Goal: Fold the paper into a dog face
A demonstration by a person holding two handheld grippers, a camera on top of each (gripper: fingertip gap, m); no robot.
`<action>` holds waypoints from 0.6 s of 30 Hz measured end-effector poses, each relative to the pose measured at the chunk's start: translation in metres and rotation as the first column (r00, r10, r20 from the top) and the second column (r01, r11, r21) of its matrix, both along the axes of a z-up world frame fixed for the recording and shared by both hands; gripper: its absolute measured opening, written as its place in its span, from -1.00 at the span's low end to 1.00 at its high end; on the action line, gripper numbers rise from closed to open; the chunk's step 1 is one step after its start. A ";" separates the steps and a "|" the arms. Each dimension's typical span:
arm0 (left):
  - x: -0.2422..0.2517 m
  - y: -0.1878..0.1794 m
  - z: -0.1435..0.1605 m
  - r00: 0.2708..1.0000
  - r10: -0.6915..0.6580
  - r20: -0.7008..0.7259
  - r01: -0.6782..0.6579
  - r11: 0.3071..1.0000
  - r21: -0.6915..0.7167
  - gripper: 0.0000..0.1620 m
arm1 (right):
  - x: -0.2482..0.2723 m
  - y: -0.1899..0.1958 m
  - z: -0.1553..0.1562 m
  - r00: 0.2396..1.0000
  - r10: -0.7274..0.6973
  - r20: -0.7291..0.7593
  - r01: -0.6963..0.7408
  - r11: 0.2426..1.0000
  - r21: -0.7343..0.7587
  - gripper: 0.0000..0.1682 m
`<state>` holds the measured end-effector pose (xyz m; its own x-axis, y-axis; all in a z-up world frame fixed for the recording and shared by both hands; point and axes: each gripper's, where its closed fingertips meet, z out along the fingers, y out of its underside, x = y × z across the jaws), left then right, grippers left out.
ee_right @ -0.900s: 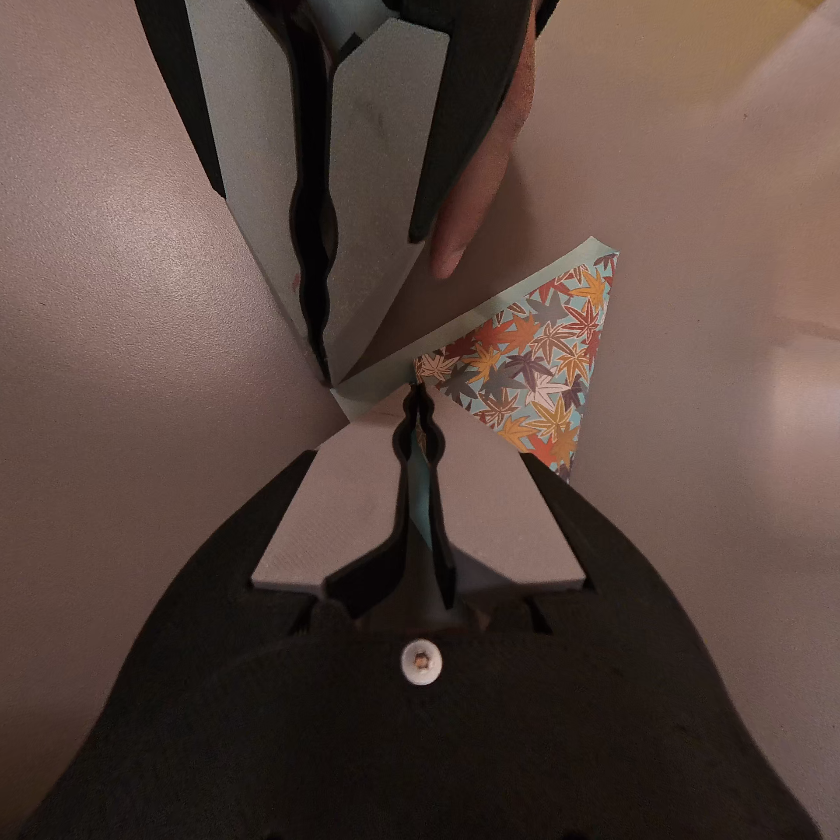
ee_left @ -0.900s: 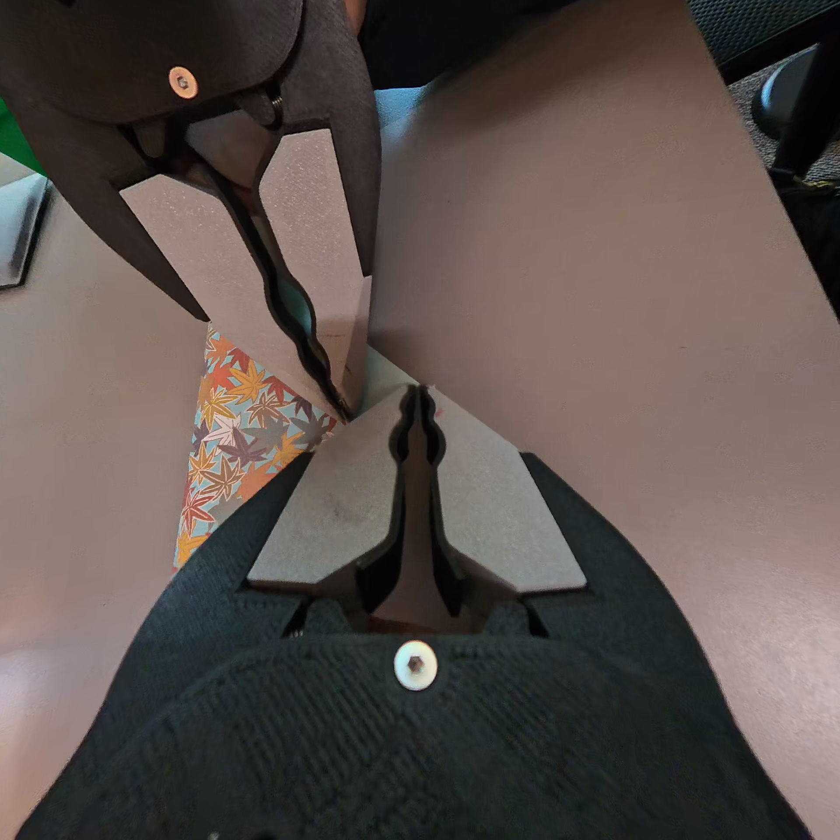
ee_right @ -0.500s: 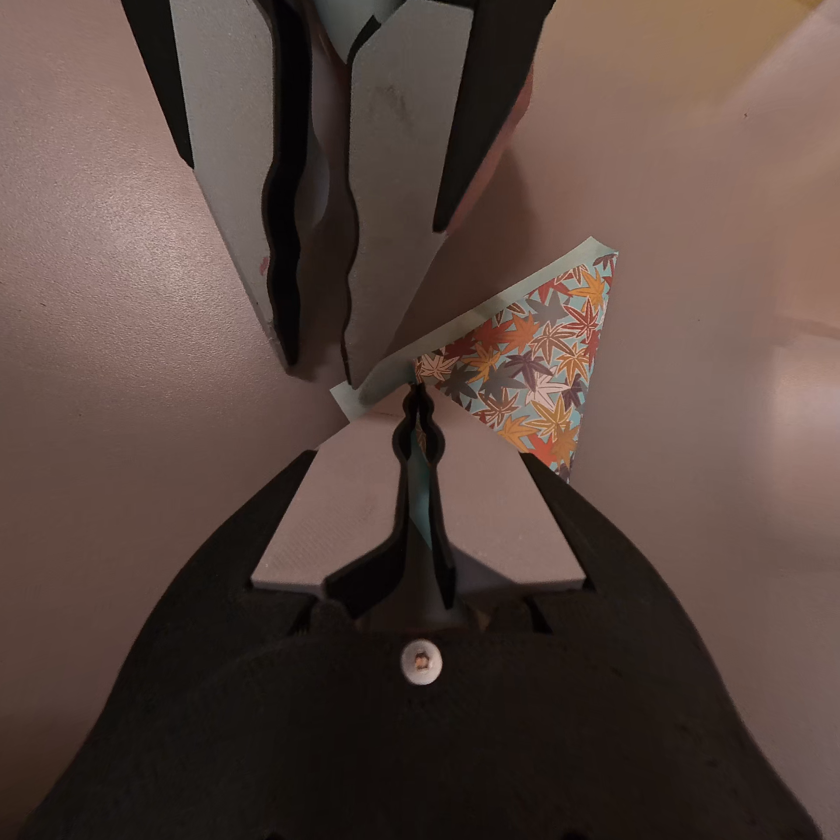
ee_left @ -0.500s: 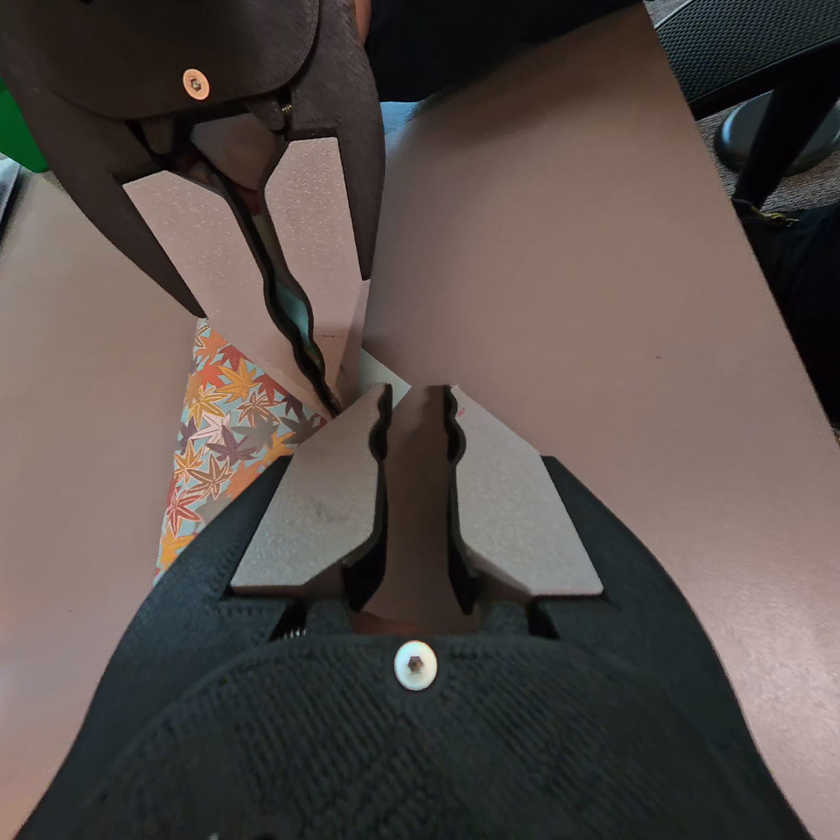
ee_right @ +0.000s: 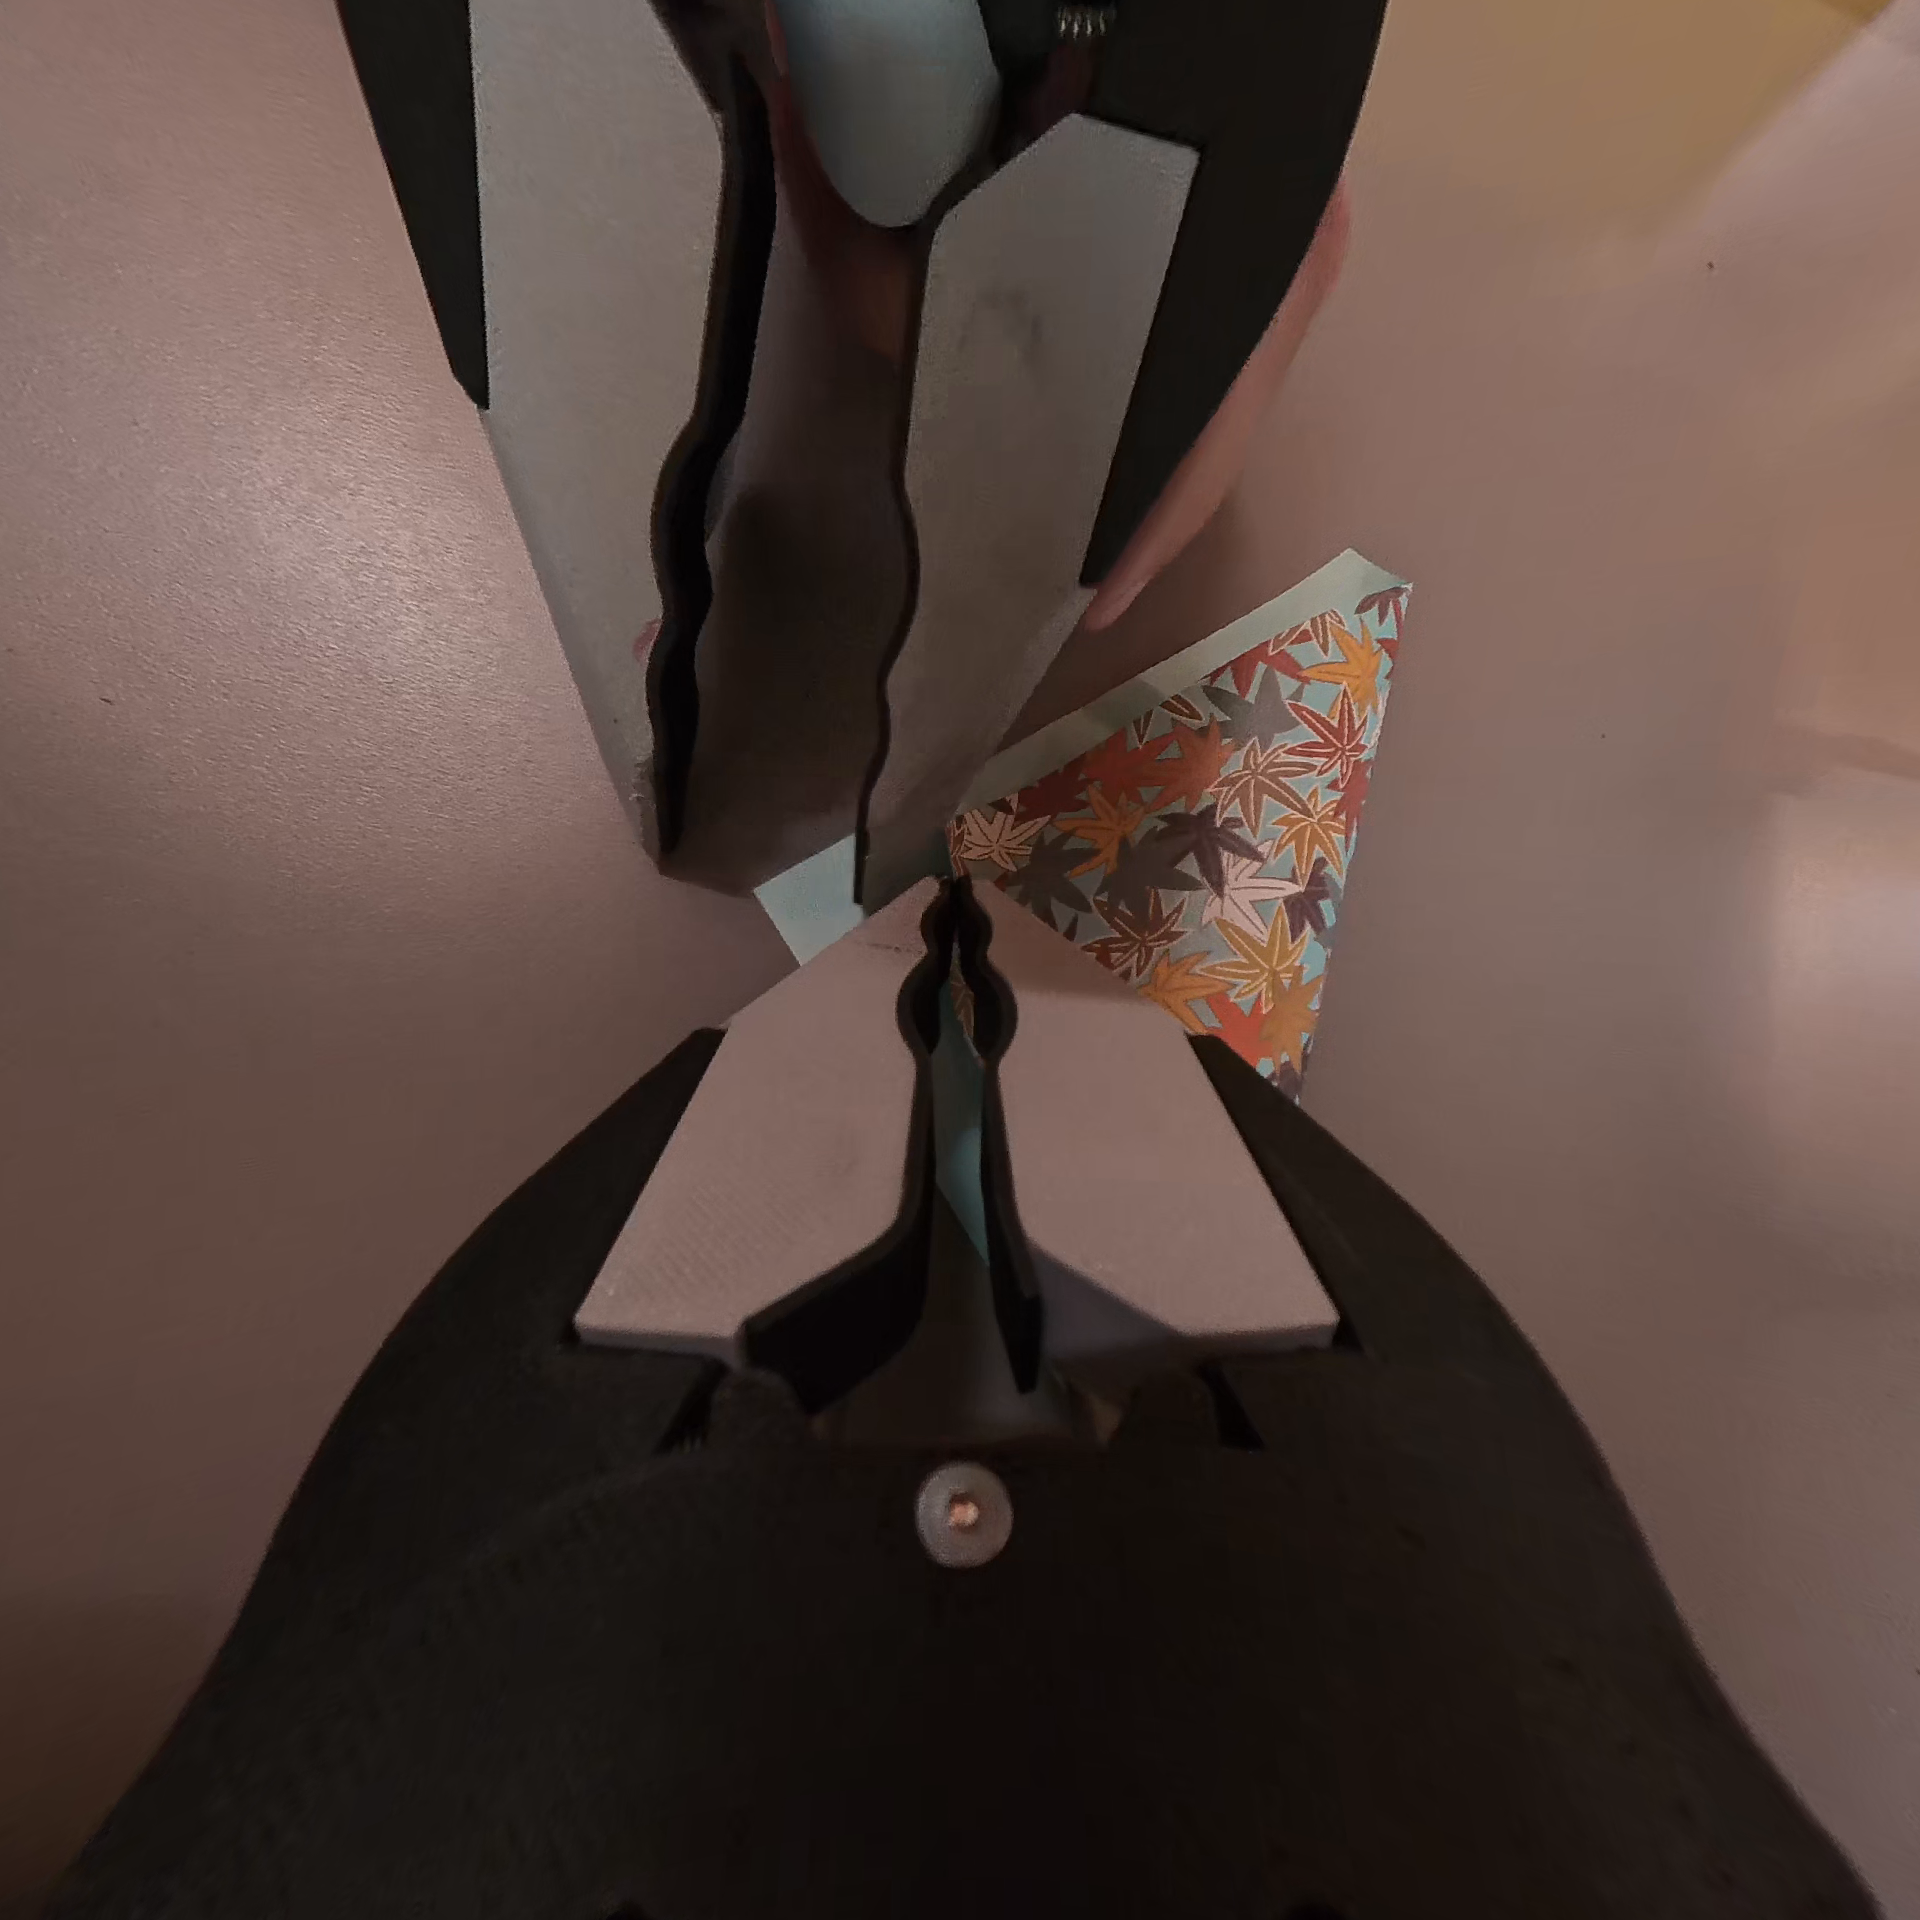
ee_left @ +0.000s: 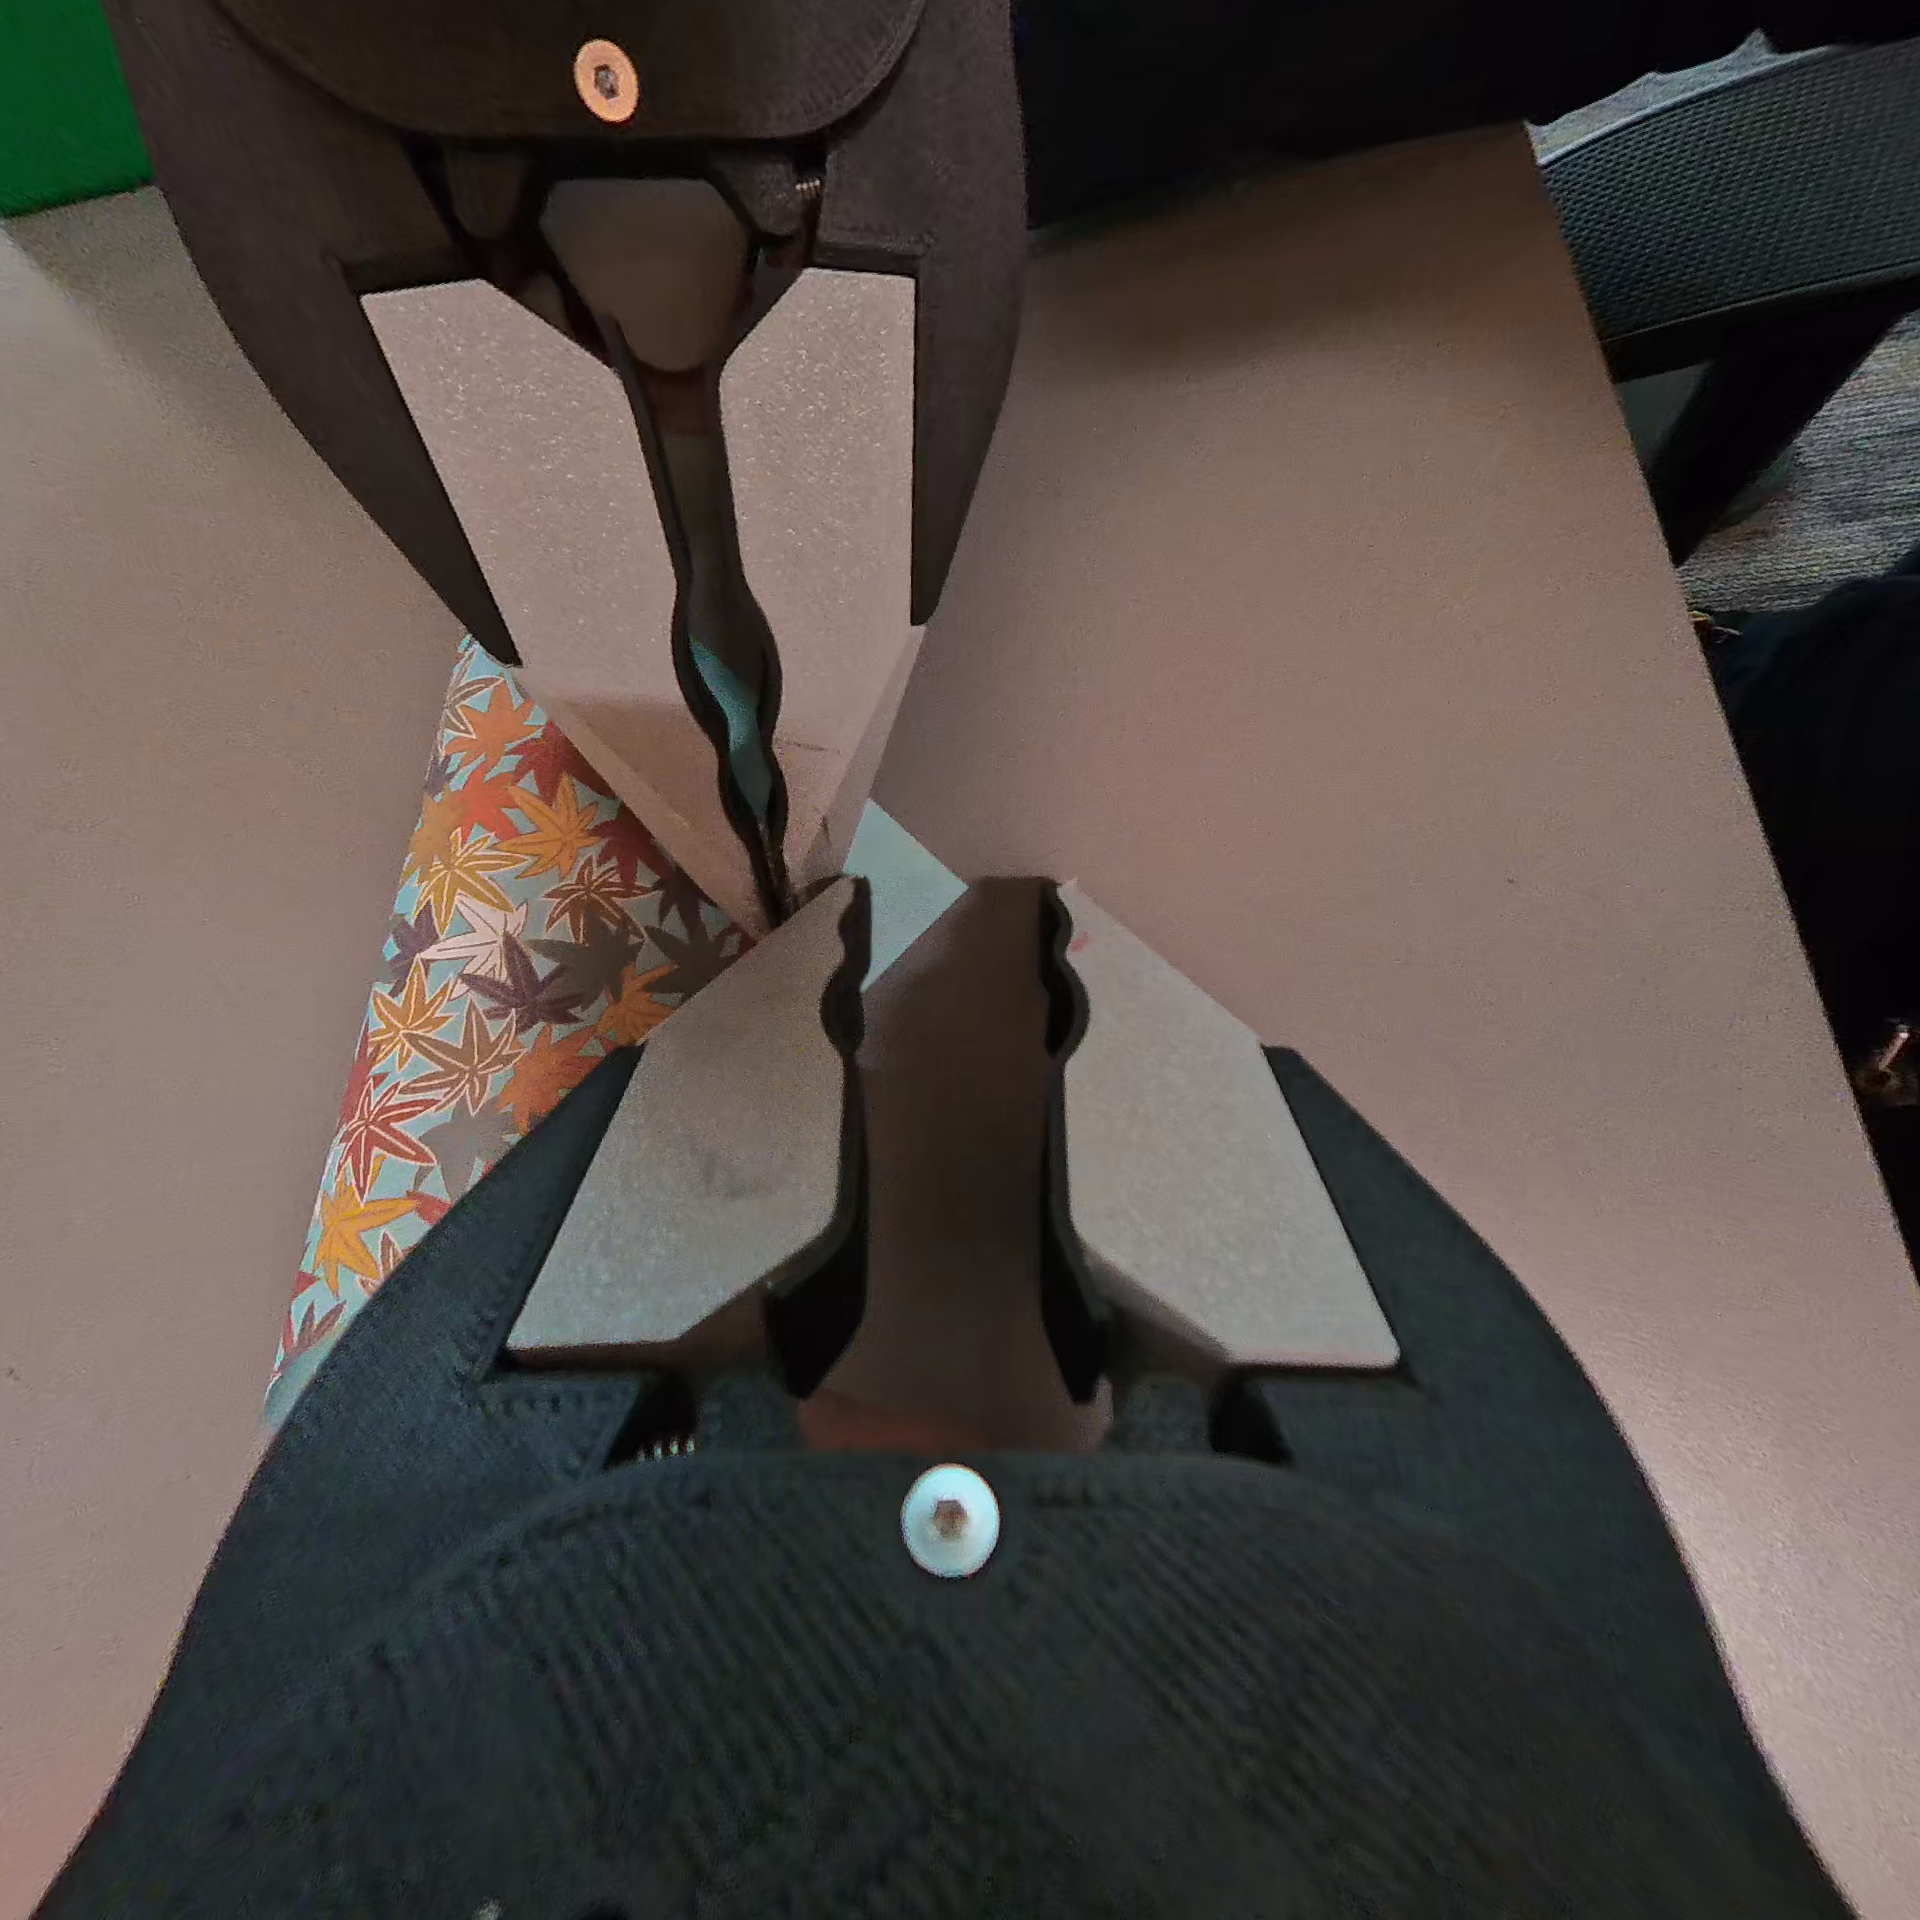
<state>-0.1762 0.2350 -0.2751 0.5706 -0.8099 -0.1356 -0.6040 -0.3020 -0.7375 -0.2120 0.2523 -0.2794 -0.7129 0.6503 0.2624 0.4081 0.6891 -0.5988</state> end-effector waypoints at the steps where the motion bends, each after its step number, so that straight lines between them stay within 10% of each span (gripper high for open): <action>1: 0.000 0.000 0.000 1.000 0.005 0.003 -0.005 1.000 -0.005 -0.63 | 0.000 0.000 0.000 1.000 0.000 0.001 0.000 1.000 0.000 -1.00; 18: 0.013 -0.017 -0.004 0.997 -0.035 0.074 0.046 0.988 -0.146 -0.11 | 0.001 0.000 0.000 1.000 0.002 0.004 -0.002 1.000 0.001 -1.00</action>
<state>-0.1635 0.2179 -0.2789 0.5409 -0.8406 0.0265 -0.5654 -0.3868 -0.7285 -0.2107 0.2526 -0.2796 -0.7153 0.6485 0.2603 0.4092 0.6907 -0.5963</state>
